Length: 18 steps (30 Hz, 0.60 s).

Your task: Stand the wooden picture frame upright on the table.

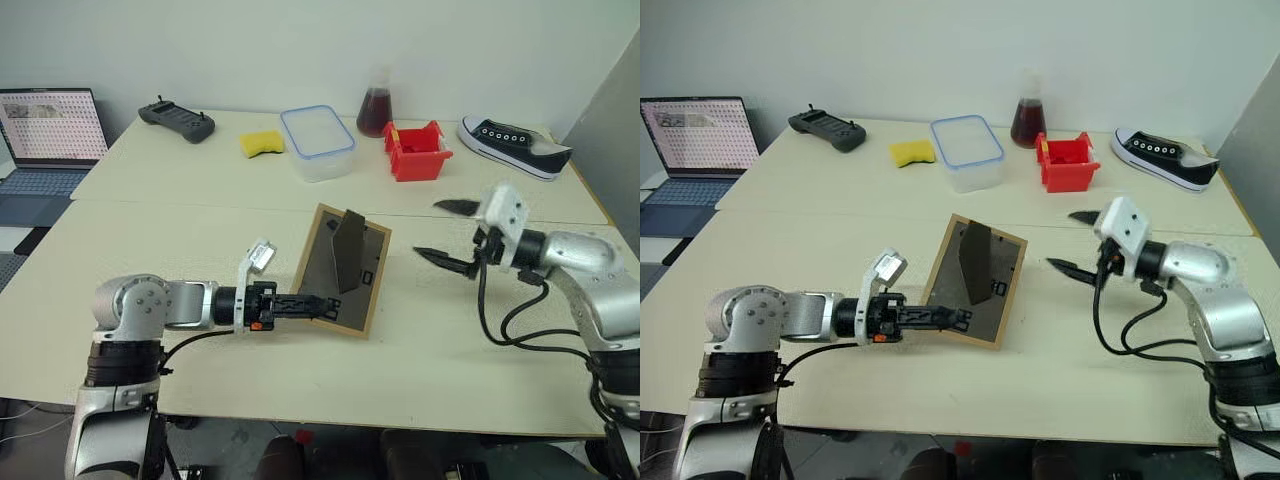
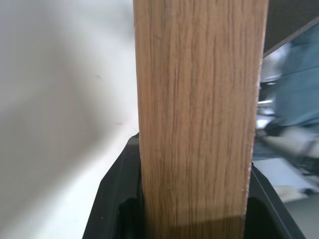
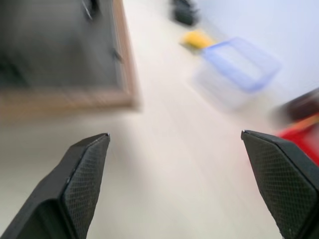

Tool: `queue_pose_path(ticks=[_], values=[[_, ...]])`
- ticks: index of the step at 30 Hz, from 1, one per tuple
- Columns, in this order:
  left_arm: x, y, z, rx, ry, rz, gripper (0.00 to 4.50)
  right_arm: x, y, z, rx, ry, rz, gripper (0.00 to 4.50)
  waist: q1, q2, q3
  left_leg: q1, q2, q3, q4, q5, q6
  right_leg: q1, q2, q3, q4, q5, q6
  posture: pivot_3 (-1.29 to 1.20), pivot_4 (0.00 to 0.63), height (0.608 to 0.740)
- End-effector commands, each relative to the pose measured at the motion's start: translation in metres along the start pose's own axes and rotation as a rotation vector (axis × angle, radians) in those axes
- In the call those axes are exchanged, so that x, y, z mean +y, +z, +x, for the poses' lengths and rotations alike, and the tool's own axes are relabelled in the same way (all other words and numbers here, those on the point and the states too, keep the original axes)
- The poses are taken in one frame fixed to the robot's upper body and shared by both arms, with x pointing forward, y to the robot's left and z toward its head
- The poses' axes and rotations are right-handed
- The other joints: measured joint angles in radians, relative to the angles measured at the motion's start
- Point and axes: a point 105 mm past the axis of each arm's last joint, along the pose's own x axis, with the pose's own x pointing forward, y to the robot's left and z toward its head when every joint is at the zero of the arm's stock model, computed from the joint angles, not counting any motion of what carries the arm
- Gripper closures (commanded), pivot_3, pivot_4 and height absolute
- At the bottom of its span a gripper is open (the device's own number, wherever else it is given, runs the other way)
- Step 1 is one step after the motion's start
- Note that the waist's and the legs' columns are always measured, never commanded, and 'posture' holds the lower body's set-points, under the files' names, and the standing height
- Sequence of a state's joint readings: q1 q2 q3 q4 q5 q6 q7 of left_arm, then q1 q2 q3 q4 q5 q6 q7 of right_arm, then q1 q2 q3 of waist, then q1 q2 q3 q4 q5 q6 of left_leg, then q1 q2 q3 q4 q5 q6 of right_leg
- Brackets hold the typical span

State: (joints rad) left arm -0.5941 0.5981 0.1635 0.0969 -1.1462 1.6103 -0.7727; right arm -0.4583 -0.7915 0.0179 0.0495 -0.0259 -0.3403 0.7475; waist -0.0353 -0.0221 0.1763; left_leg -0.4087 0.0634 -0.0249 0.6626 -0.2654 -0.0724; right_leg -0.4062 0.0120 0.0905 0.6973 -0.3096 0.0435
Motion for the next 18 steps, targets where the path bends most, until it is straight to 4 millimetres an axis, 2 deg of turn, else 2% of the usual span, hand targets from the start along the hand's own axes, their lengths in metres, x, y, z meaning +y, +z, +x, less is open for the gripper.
queue_pose_path(ticks=[1,3,7,11,14,17,18], values=[[-0.025,0.012,-0.005,-0.024,-0.143,-0.014,3.22,0.007,0.021,-0.006,-0.209,-0.068,-0.464,0.02,-0.005,0.0,0.0,0.001,0.0,0.001,0.0,0.0,0.0,0.0,0.0,0.001,0.0,0.0,0.0,0.0,0.15,0.74],[-0.028,0.011,-0.005,-0.015,-0.16,-0.024,3.22,0.011,0.023,-0.001,-0.257,-0.08,-0.522,0.02,-0.013,0.0,0.0,0.001,0.001,0.0,-0.001,0.001,-0.001,0.0,0.0,0.001,0.001,0.0,0.0,0.0,0.15,0.74],[-0.033,0.008,0.005,-0.002,-0.206,-0.053,3.22,0.016,0.036,0.023,-0.372,-0.135,-0.626,0.02,-0.024,0.0,0.0,0.004,0.001,0.002,0.0,0.003,-0.005,0.0,0.0,0.005,0.004,0.0,0.0,0.0,0.15,0.74],[-0.038,0.002,0.014,-0.004,-0.235,-0.066,3.22,0.025,0.052,0.044,-0.476,-0.111,-0.696,0.02,-0.022,0.0,0.0,0.006,0.001,0.002,0.0,0.003,-0.005,0.001,0.0,0.005,0.005,0.0,-0.001,0.0,0.15,0.74],[-0.04,0.0,0.018,-0.017,-0.231,-0.077,3.22,0.031,0.056,0.051,-0.515,-0.094,-0.717,0.02,-0.022,0.0,0.0,0.006,0.0,0.001,-0.001,0.003,-0.005,0.001,-0.001,0.006,0.005,0.0,-0.001,0.0,0.15,0.74],[-0.038,-0.005,0.021,-0.026,-0.21,-0.091,3.22,0.025,0.065,0.054,-0.566,-0.144,-0.685,0.02,-0.021,0.0,0.0,0.006,0.0,0.001,0.0,0.003,-0.005,0.001,-0.001,0.006,0.005,0.0,-0.001,0.0,0.15,0.74],[-0.037,-0.006,0.021,-0.032,-0.203,-0.093,3.22,0.023,0.068,0.054,-0.58,-0.153,-0.673,0.39,-0.021,0.0,0.0,0.006,-0.001,0.001,0.0,0.003,-0.005,0.001,-0.002,0.006,0.005,0.0,-0.001,0.0,0.15,0.74]])
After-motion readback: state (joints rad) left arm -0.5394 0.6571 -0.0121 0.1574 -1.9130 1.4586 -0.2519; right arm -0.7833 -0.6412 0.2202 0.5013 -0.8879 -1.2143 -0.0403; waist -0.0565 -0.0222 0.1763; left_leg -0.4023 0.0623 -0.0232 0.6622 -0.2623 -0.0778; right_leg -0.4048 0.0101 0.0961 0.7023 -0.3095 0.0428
